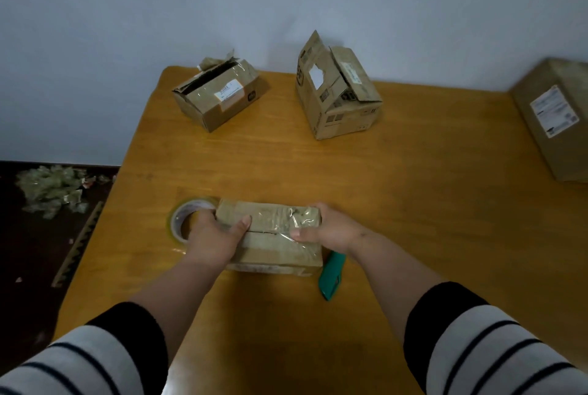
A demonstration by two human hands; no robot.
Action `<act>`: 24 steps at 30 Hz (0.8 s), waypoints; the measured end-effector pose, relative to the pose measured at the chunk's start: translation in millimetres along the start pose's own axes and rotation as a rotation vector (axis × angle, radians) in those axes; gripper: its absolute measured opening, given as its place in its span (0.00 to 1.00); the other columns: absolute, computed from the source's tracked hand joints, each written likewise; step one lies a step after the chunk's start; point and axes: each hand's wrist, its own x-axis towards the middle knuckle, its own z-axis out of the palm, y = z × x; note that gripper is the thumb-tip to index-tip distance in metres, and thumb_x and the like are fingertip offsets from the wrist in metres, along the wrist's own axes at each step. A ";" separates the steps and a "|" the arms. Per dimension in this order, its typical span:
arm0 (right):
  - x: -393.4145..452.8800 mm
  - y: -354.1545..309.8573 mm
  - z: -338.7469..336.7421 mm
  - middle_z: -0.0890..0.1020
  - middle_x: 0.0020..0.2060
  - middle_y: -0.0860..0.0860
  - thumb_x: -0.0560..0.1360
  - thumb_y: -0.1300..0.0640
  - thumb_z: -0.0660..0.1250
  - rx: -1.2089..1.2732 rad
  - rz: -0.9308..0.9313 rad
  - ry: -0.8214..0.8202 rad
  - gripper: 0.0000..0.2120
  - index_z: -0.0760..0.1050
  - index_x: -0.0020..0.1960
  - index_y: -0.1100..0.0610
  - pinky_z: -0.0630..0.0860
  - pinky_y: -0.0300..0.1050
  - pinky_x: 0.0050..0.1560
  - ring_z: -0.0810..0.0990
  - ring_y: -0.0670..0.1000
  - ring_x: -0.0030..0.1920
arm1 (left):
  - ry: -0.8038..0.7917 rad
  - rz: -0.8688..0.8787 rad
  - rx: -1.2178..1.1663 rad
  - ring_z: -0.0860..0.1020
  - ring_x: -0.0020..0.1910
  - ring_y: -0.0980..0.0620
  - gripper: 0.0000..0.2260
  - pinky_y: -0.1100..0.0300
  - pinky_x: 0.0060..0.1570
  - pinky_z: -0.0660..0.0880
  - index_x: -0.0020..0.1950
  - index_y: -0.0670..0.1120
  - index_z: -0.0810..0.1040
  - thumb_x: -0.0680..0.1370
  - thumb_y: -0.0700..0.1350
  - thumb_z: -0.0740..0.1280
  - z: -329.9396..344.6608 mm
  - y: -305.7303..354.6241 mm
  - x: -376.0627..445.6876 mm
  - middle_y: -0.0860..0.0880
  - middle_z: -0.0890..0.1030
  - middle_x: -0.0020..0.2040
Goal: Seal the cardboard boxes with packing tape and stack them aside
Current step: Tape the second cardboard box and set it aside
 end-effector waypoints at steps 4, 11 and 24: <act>-2.9 7.7 9.6 0.74 0.67 0.48 0.75 0.41 0.69 0.267 0.043 -0.039 0.37 0.55 0.77 0.43 0.69 0.50 0.67 0.73 0.51 0.64 | -0.104 -0.023 -0.135 0.73 0.63 0.46 0.31 0.47 0.65 0.71 0.75 0.48 0.62 0.77 0.56 0.68 -2.7 1.2 -10.0 0.48 0.73 0.66; -7.1 7.3 30.1 0.70 0.71 0.50 0.82 0.47 0.60 0.377 -0.008 0.077 0.27 0.54 0.78 0.43 0.67 0.46 0.63 0.72 0.53 0.67 | -0.014 0.000 -0.206 0.75 0.58 0.43 0.14 0.46 0.59 0.74 0.66 0.49 0.71 0.83 0.54 0.57 3.6 -5.2 -32.5 0.46 0.77 0.59; 3.1 -1.1 36.0 0.75 0.63 0.51 0.83 0.42 0.51 0.284 -0.036 0.312 0.21 0.70 0.68 0.52 0.67 0.46 0.55 0.73 0.53 0.58 | 0.097 -0.129 -0.167 0.73 0.65 0.36 0.22 0.47 0.60 0.71 0.70 0.39 0.70 0.84 0.53 0.55 4.5 6.2 -17.0 0.38 0.74 0.67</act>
